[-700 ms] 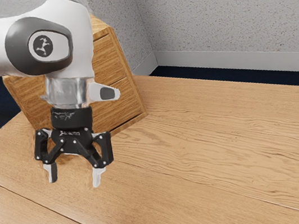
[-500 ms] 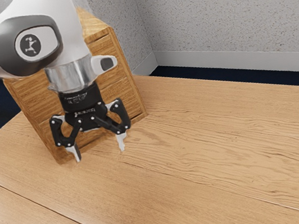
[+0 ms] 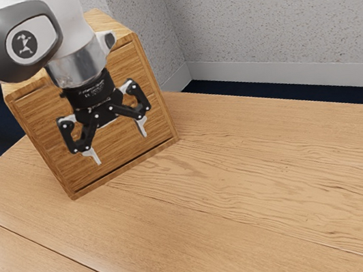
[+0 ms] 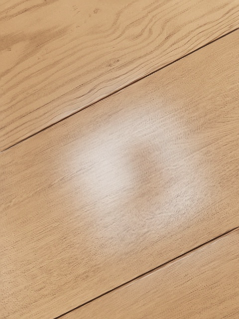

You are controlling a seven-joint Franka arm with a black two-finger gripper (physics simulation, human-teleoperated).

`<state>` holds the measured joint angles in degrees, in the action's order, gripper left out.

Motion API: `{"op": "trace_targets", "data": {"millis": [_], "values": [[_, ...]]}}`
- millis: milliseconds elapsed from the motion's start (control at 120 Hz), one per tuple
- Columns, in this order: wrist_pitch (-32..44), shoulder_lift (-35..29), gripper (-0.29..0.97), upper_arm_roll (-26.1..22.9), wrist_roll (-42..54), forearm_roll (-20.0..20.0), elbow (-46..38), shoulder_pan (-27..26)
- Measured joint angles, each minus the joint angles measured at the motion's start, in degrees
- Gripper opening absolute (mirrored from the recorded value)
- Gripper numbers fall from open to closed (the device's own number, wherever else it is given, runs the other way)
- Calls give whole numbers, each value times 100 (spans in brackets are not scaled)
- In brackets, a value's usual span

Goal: Pull the drawer handle with one arm to open the drawer

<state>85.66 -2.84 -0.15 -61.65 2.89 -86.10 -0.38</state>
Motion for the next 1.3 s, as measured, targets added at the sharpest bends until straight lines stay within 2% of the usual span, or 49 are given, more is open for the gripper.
{"op": "trace_targets", "data": {"millis": [50, 175, 258, 392, 525, 858, 925, 1067, 1300], "values": [[115, 17, 68, 37, 121, 120, 12, -105], [414, 162, 68, -272, 630, 462, 40, 356], [642, 218, 68, -309, 1269, 644, 26, 572], [860, 189, 68, -543, 2289, 1274, -115, 1102], [976, 176, 68, -670, 3257, 1536, -70, 1544], [1688, 500, 68, -819, 5812, 1896, 243, 2215], [1826, 685, 68, -863, 6255, 1922, 432, 2155], [2096, 833, 68, -877, 7078, 1937, 530, 1525], [2489, 883, 68, -851, 8152, 1927, 499, 1956]]}}
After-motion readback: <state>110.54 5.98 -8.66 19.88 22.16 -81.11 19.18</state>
